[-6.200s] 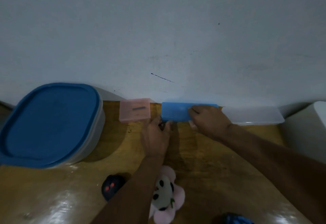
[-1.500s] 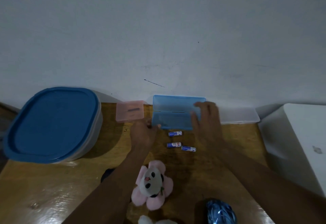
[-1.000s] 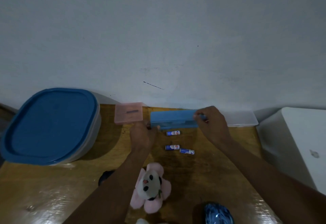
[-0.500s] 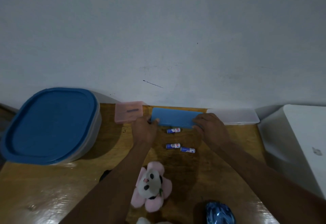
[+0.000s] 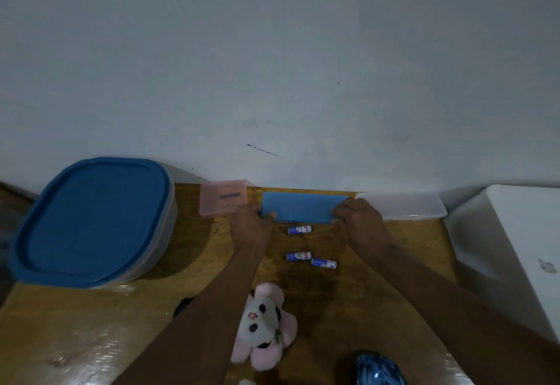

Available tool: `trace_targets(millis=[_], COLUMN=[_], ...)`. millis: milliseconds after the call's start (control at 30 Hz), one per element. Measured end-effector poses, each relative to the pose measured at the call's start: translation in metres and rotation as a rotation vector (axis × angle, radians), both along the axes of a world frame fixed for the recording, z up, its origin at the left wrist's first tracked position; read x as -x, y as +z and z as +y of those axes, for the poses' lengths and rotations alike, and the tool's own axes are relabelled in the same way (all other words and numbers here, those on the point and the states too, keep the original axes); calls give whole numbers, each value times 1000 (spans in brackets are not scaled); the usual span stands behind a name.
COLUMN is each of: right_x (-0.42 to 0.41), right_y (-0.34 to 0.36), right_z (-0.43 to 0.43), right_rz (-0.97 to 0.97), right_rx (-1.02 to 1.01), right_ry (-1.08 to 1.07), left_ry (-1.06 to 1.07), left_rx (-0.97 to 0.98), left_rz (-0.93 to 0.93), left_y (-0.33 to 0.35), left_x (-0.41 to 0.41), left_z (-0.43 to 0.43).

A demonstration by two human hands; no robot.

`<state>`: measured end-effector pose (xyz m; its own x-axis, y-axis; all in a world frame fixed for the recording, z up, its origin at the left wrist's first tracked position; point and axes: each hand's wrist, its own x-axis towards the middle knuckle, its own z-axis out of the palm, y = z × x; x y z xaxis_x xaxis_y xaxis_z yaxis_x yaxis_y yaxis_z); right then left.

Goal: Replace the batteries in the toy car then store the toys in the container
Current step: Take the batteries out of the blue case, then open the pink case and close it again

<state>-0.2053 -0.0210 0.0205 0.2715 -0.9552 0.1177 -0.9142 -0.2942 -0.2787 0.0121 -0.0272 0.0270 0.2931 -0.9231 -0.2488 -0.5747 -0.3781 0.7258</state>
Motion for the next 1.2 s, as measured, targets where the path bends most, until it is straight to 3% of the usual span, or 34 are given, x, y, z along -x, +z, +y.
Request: trace_targets(millis=[200, 433, 567, 800, 967, 1200], right_x=[-9, -74, -127, -177, -182, -182], right_y=[17, 33, 32, 4, -12, -9], right_z=[-3, 0, -13, -45, -41, -32], right_rz=[77, -150, -208, -83, -50, 94], right_rx=[-188, -156, -107, -139, -157, -70], right_ry=[-51, 71, 181, 285, 282, 287], left_ry=[16, 150, 137, 19, 39, 32], left_rx=[81, 124, 119, 182, 179, 194], left_rz=[-38, -120, -45, 108, 324, 276], left_y=[8, 3, -5, -27, -37, -48], left_x=[-18, -80, -98, -108, -112, -113], left_z=[39, 57, 41, 18, 13, 24])
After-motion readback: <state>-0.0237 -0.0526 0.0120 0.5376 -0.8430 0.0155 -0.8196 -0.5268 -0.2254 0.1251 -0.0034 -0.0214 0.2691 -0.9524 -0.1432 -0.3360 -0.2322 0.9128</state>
